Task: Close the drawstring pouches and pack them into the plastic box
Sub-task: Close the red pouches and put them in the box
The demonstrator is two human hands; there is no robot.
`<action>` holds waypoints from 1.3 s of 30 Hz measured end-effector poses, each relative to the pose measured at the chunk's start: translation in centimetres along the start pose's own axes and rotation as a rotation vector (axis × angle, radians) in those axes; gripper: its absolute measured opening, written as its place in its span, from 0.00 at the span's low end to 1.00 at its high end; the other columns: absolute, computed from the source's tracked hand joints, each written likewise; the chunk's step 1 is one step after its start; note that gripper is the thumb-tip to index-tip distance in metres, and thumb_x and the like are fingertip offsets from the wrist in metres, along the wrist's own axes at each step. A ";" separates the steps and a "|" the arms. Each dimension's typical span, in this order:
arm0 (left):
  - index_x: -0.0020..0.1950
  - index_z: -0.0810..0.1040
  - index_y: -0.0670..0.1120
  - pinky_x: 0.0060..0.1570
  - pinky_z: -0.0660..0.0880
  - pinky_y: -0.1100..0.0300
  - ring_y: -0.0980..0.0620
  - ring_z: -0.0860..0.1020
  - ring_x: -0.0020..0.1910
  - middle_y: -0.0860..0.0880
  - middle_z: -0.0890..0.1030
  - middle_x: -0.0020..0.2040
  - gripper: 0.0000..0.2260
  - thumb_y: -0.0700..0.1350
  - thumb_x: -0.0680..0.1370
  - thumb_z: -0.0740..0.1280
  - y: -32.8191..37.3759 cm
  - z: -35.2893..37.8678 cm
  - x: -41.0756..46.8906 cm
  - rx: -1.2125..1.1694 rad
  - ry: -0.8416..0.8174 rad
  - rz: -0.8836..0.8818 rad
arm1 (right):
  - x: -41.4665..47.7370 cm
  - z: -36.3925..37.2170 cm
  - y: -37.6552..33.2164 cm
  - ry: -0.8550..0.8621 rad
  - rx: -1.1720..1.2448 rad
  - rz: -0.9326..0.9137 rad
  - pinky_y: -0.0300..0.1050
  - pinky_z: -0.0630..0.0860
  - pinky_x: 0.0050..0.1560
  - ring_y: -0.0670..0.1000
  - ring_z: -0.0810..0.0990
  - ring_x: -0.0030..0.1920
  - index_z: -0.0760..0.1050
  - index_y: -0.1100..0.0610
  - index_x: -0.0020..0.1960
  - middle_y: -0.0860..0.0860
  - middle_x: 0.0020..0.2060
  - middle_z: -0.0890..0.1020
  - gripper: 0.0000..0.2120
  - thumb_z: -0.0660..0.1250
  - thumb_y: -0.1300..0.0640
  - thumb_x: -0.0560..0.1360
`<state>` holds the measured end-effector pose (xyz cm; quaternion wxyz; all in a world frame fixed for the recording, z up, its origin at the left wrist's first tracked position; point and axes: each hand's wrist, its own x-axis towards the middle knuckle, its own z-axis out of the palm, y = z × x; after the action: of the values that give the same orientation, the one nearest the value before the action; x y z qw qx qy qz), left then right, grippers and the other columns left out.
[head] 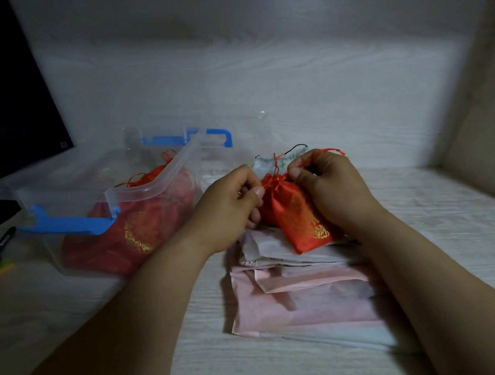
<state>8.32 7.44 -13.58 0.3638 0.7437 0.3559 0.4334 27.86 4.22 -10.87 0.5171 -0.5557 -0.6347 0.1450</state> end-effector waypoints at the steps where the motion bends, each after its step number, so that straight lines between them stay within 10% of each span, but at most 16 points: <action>1: 0.45 0.75 0.49 0.40 0.80 0.49 0.51 0.79 0.36 0.45 0.81 0.40 0.09 0.39 0.84 0.65 -0.2 0.1 0.1 0.006 0.010 -0.004 | 0.0 0.2 0.0 0.016 -0.008 -0.002 0.49 0.77 0.57 0.49 0.83 0.47 0.80 0.51 0.44 0.48 0.43 0.85 0.06 0.71 0.59 0.79; 9: 0.54 0.83 0.46 0.55 0.77 0.59 0.57 0.83 0.50 0.52 0.86 0.48 0.09 0.49 0.85 0.65 0.5 1.1 -0.2 -0.229 -0.054 -0.098 | -0.5 0.9 -0.8 0.063 0.004 -0.049 0.47 0.77 0.58 0.47 0.83 0.48 0.80 0.51 0.45 0.45 0.43 0.84 0.07 0.70 0.61 0.79; 15: 0.45 0.78 0.46 0.33 0.76 0.62 0.56 0.77 0.34 0.48 0.78 0.38 0.09 0.42 0.85 0.64 0.3 1.1 0.3 -0.327 0.129 -0.139 | -0.3 0.7 -0.2 -0.117 0.211 0.152 0.59 0.80 0.58 0.55 0.87 0.49 0.86 0.56 0.50 0.54 0.44 0.88 0.16 0.71 0.43 0.75; 23: 0.45 0.79 0.47 0.40 0.75 0.53 0.49 0.76 0.39 0.45 0.79 0.39 0.08 0.48 0.81 0.68 -0.2 0.8 0.8 -0.369 0.337 -0.147 | -0.5 0.8 -0.3 -0.183 0.221 0.290 0.65 0.80 0.51 0.58 0.80 0.40 0.85 0.58 0.48 0.66 0.45 0.86 0.16 0.75 0.45 0.71; 28: 0.49 0.79 0.45 0.40 0.75 0.54 0.47 0.78 0.36 0.46 0.79 0.35 0.12 0.48 0.86 0.61 0.0 0.6 0.8 -0.617 0.370 -0.246 | 1.0 0.1 -4.7 -0.136 0.322 0.273 0.61 0.82 0.57 0.65 0.86 0.49 0.84 0.62 0.53 0.65 0.47 0.86 0.07 0.70 0.60 0.80; 32: 0.47 0.75 0.43 0.28 0.68 0.60 0.50 0.73 0.24 0.47 0.76 0.29 0.12 0.48 0.86 0.59 0.0 0.8 0.4 -0.506 0.356 -0.256 | 2.9 0.6 -9.6 -0.127 0.454 0.251 0.42 0.81 0.33 0.51 0.87 0.39 0.82 0.61 0.57 0.56 0.44 0.87 0.08 0.67 0.60 0.82; 39: 0.45 0.77 0.38 0.29 0.71 0.64 0.55 0.73 0.23 0.48 0.76 0.25 0.19 0.50 0.85 0.57 0.9 0.2 0.3 -0.262 0.268 -0.239 | 7.0 7.3 -16.0 -0.178 0.605 0.311 0.36 0.74 0.29 0.46 0.77 0.36 0.79 0.56 0.59 0.50 0.41 0.81 0.08 0.67 0.57 0.82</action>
<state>8.73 7.20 -12.80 0.4555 0.5783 0.4274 0.5247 14.09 7.56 1.65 0.5725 -0.4527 -0.5133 0.4515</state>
